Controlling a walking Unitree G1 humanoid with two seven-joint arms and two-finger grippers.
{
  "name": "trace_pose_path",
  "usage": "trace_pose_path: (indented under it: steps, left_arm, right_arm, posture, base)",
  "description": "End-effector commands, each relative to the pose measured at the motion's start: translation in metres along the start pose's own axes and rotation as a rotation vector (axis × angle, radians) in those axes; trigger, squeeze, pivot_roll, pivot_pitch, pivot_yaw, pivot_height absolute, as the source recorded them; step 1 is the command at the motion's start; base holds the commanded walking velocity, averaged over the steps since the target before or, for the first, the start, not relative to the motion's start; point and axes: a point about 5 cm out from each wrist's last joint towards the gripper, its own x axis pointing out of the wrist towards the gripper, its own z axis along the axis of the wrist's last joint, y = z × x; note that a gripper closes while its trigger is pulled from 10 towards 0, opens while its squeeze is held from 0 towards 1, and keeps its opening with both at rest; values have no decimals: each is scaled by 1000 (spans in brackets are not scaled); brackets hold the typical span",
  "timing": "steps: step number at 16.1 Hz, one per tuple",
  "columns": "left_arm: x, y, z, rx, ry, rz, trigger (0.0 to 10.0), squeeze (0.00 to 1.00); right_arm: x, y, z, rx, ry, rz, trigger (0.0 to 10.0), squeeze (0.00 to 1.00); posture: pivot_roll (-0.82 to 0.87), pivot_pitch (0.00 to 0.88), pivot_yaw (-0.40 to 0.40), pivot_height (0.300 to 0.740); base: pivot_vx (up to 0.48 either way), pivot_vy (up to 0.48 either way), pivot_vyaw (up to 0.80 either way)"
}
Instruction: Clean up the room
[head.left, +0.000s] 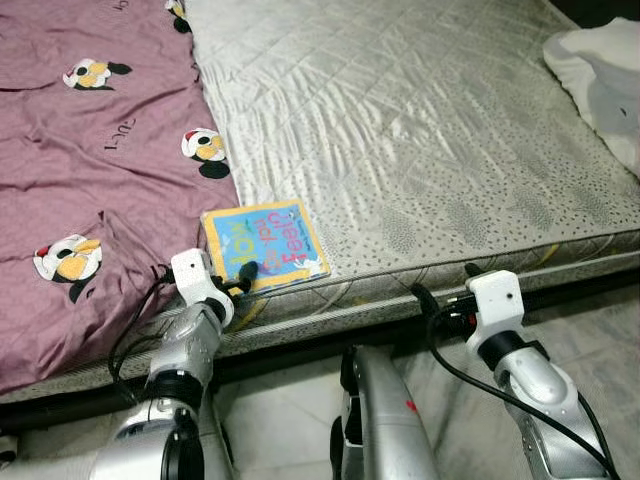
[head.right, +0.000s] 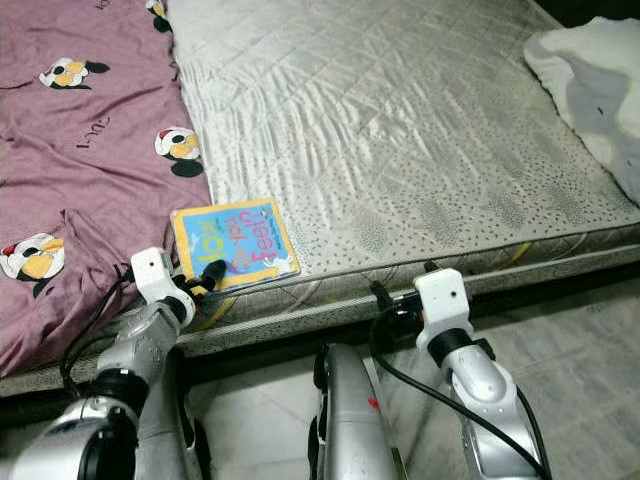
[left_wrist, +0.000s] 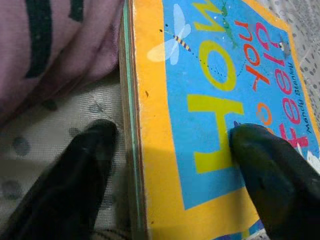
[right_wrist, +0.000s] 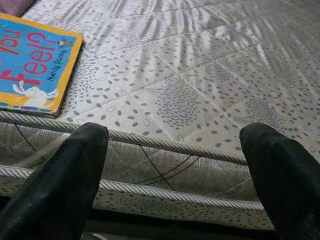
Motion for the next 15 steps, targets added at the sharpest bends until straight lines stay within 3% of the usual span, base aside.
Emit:
trace_pose_path:
  steps: [1, 6, 8, 9, 11, 15]
  left_arm:
    - [1, -3, -7, -19, 29, -28, 0, 0]
    - [4, -13, -2, -20, 2, -122, 0, 0]
    - [5, -17, 0, -17, -10, -150, 0, 0]
    - [5, -18, 0, -16, -12, -159, 0, 0]
    - [5, -17, -1, -8, -14, -165, 0, 0]
    - [5, -17, 5, -9, -36, -178, 0, 0]
  right_arm:
    - [-3, -4, 1, -9, 1, -12, 10000, 0]
    - [-1, -4, 5, 11, -25, 6, 10000, 0]
    - [-3, 7, 10, 82, -41, 118, 10000, 0]
    - [-5, 19, 15, 151, -46, 243, 10000, 0]
    - [-7, 27, 14, 184, -22, 337, 10000, 0]
    - [-7, 30, 8, 186, 14, 359, 10000, 0]
  posture:
    - [-195, 176, -124, 557]
    - [-196, 161, -122, 557]
    - [-192, 161, -122, 557]
    - [-192, 161, -120, 557]
    - [-191, 159, -119, 557]
    - [-175, 164, -112, 557]
  base:
    - [0, 0, 0]
    - [0, 0, 0]
    - [0, 0, 0]
    - [0, 0, 0]
    - [0, 0, 0]
    - [0, 0, 0]
